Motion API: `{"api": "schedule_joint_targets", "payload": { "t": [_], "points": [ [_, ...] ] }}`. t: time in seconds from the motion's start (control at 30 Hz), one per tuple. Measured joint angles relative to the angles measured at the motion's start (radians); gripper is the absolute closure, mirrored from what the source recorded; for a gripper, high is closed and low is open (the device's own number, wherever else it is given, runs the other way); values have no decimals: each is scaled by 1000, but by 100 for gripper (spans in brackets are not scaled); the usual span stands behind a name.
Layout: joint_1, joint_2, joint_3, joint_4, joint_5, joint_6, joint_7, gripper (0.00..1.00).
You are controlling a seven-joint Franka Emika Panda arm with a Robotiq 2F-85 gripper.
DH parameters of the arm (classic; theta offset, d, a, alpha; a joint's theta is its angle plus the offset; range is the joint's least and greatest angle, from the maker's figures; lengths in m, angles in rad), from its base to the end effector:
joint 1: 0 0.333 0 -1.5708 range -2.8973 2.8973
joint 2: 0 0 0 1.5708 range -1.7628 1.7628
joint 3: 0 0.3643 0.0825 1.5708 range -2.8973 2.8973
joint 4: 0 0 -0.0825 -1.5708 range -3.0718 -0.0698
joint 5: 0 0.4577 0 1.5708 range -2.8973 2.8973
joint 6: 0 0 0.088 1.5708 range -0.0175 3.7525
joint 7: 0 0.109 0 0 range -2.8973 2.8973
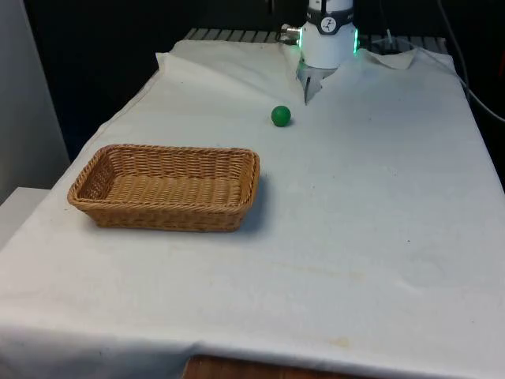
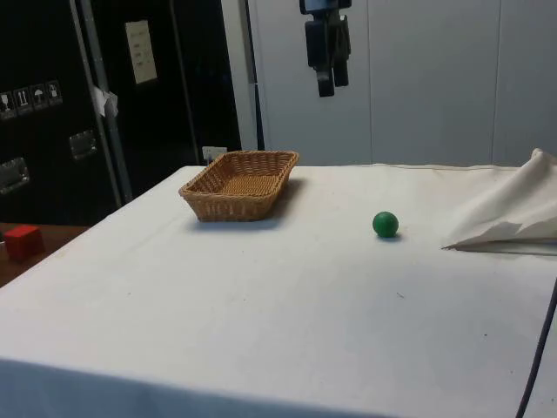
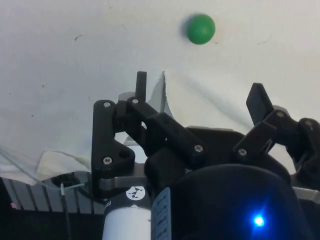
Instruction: Pick up the ball and place it into the basket.
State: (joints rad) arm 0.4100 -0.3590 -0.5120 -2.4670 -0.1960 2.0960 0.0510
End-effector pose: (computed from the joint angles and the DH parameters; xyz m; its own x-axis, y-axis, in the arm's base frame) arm 0.4726 -0.0582 0.4074 0.9988 -0.0181 -0.0455 -0.0184 -0.9998 -0.0061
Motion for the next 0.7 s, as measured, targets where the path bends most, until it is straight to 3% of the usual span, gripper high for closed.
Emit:
{"api": "schedule_joint_targets", "payload": {
  "t": [0.43,0.7],
  "points": [
    [-8,-58,-2,-59,-11,12,3,0],
    [-15,-88,-17,-118,-33,58,5,0]
  ]
}}
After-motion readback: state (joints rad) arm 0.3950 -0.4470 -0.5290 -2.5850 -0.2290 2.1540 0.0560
